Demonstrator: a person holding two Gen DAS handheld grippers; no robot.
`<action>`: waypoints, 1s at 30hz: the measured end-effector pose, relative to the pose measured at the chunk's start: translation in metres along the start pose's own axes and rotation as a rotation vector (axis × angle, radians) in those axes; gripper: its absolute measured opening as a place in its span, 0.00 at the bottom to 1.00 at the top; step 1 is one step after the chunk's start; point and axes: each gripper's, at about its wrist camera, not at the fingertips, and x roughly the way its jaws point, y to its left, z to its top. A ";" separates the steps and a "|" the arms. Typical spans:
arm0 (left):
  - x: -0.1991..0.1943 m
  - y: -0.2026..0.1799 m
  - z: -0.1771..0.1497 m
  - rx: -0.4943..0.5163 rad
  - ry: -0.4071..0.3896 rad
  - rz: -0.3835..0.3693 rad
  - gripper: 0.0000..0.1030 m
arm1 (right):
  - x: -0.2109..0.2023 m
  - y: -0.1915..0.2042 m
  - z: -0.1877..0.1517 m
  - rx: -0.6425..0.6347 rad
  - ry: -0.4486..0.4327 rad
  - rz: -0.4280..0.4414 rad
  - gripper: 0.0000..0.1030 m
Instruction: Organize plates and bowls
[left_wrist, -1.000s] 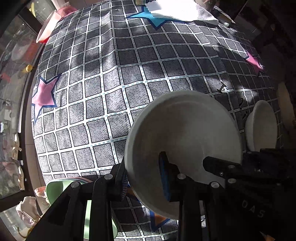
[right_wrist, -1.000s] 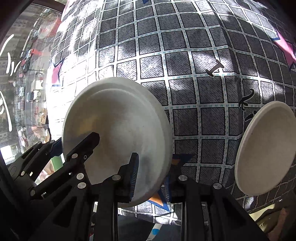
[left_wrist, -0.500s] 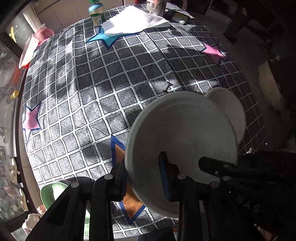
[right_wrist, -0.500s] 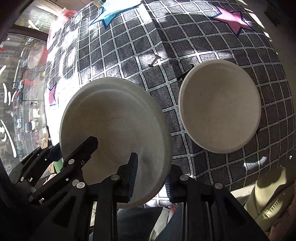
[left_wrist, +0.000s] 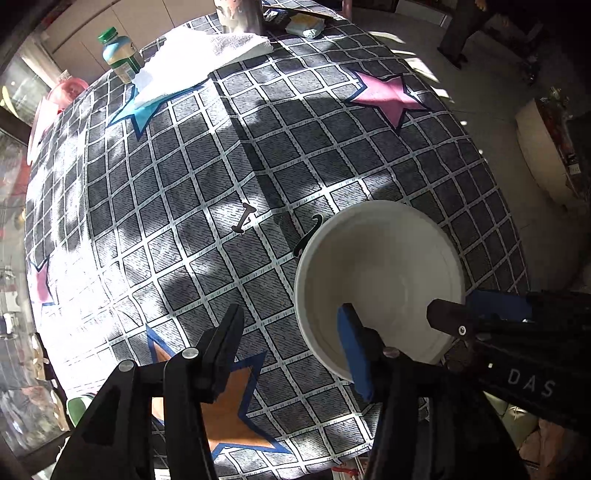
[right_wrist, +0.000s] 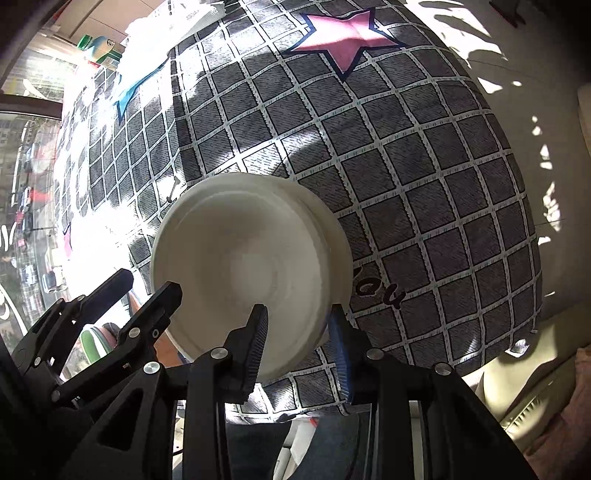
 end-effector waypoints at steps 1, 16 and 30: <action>0.000 0.006 -0.001 -0.016 0.007 -0.006 0.69 | -0.004 -0.006 0.001 0.009 -0.010 0.020 0.97; -0.016 0.048 -0.047 -0.004 0.124 -0.056 1.00 | 0.006 0.031 -0.036 -0.154 0.007 -0.111 0.99; -0.032 0.063 -0.043 0.044 0.100 0.059 1.00 | 0.011 0.042 -0.029 -0.136 0.030 -0.116 0.99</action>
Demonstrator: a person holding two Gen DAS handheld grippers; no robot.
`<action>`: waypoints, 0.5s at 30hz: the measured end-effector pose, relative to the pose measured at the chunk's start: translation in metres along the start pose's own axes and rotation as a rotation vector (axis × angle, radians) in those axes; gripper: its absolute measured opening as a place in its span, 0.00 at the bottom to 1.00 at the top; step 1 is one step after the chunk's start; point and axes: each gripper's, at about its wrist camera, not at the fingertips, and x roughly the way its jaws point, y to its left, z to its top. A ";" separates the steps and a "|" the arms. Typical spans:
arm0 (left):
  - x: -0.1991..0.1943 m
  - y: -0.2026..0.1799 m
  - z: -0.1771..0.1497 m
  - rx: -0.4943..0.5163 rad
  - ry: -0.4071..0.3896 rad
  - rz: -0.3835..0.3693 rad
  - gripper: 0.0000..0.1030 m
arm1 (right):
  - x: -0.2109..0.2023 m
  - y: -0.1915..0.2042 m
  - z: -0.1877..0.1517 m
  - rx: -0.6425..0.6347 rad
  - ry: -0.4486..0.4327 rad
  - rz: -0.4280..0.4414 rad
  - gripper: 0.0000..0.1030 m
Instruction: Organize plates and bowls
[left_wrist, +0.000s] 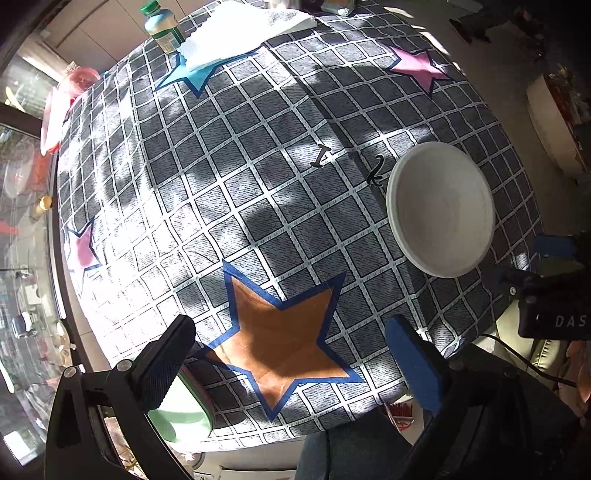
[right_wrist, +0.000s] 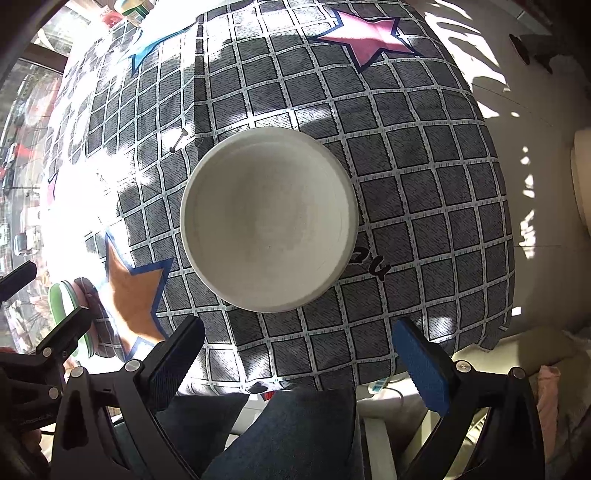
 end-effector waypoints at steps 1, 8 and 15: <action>-0.001 0.002 0.000 -0.005 -0.003 0.001 1.00 | 0.000 -0.001 0.000 0.006 0.002 0.001 0.99; 0.000 0.009 -0.003 -0.034 0.005 0.000 1.00 | 0.002 -0.003 -0.002 0.034 0.010 0.010 0.99; -0.003 0.006 -0.004 -0.025 -0.003 0.001 1.00 | 0.001 -0.004 -0.004 0.040 0.006 0.007 0.99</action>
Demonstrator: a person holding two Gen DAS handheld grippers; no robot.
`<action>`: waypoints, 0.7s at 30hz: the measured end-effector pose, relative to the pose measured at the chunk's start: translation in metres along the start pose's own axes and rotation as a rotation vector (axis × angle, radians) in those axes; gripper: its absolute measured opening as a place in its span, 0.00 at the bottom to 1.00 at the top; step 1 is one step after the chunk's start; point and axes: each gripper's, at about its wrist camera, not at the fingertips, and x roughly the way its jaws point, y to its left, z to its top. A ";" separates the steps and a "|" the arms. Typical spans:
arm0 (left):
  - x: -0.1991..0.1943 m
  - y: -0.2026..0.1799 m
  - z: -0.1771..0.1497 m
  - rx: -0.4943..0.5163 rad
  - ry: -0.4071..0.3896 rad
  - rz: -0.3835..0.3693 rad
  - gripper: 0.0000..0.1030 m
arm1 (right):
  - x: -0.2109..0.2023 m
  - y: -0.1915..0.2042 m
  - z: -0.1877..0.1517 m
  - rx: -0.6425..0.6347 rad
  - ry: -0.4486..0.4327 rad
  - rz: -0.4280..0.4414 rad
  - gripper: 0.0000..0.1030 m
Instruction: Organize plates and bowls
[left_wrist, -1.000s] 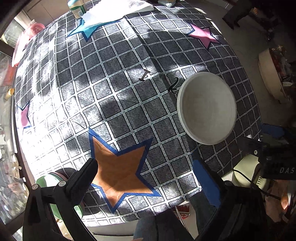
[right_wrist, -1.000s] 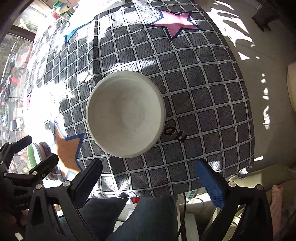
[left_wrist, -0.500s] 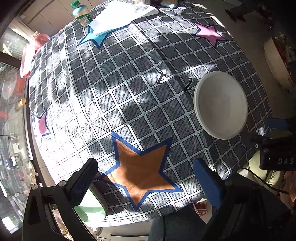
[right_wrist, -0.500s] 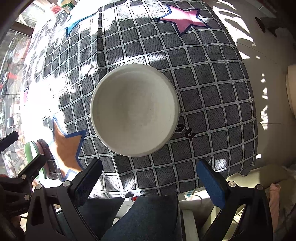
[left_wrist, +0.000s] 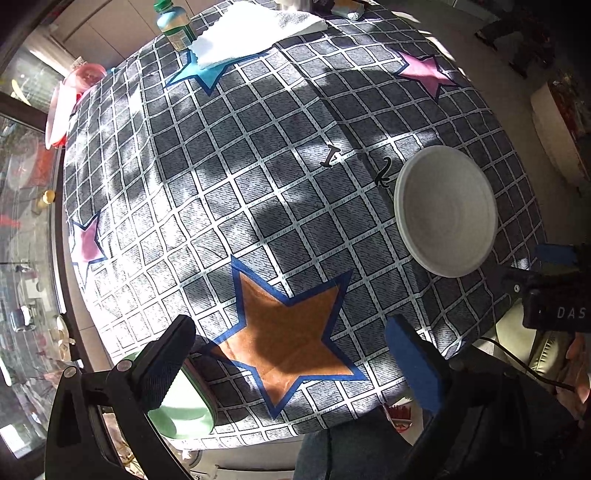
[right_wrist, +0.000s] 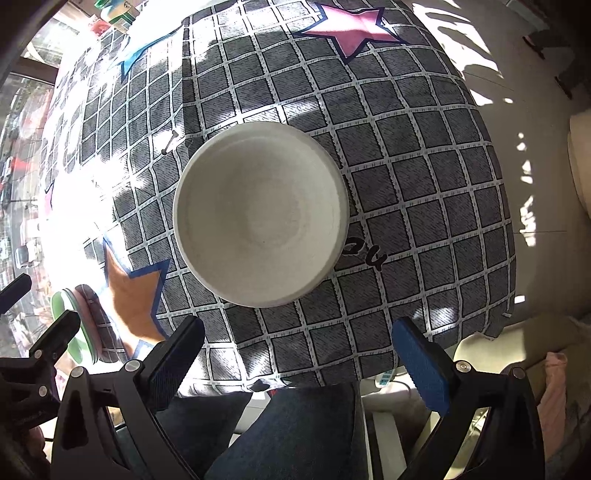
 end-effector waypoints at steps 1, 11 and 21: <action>0.000 0.000 0.000 0.001 0.000 0.000 1.00 | 0.000 0.000 0.000 0.000 0.000 -0.001 0.99; -0.001 0.001 0.002 0.004 -0.005 0.003 1.00 | 0.000 -0.002 0.001 0.018 -0.002 0.003 0.99; 0.001 0.000 0.004 0.018 0.004 0.000 1.00 | 0.003 -0.006 -0.001 0.045 0.010 0.017 0.99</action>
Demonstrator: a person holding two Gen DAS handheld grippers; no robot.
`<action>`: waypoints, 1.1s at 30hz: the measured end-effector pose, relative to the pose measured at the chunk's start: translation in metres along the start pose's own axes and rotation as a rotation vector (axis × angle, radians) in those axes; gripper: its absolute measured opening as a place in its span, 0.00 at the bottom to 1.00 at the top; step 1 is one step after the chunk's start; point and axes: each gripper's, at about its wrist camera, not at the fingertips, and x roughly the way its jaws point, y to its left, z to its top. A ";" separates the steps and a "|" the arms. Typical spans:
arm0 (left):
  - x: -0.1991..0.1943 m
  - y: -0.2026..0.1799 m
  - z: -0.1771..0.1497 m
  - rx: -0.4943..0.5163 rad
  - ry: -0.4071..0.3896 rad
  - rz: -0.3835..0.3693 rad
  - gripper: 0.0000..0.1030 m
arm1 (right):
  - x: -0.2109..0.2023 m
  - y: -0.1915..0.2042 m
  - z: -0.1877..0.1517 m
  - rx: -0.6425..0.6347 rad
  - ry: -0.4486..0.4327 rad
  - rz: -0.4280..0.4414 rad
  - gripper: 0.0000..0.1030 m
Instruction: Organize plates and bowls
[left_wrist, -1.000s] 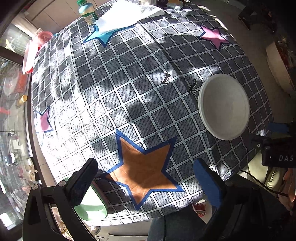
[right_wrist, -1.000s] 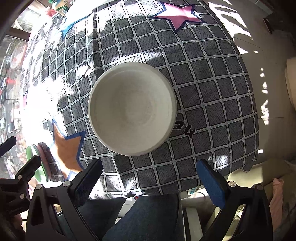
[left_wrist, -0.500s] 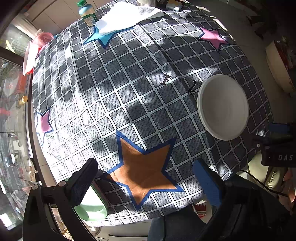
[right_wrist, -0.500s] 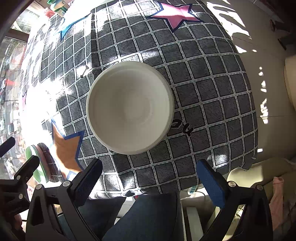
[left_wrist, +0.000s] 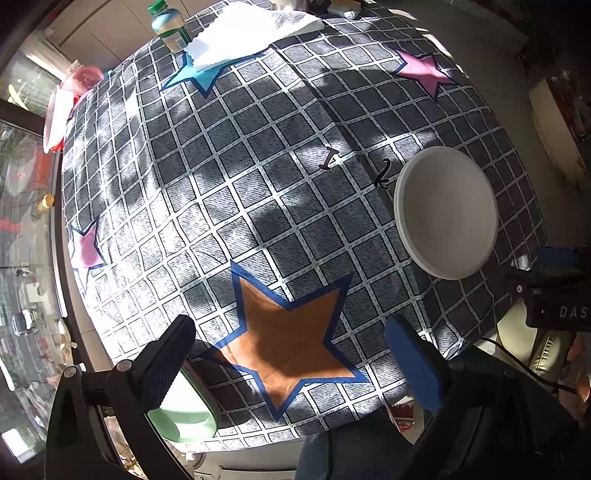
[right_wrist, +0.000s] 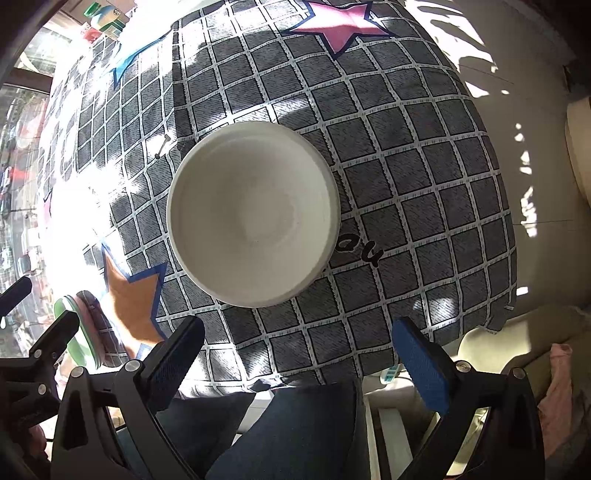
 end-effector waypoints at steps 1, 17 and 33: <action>0.000 0.000 0.000 0.002 0.001 0.000 1.00 | 0.001 -0.001 -0.001 0.003 0.002 0.002 0.99; 0.023 -0.020 -0.010 0.011 0.091 0.000 1.00 | 0.031 -0.018 -0.022 0.033 0.085 0.007 0.99; 0.082 -0.046 0.061 -0.248 0.063 -0.045 1.00 | 0.053 -0.048 0.052 0.031 0.037 0.014 0.99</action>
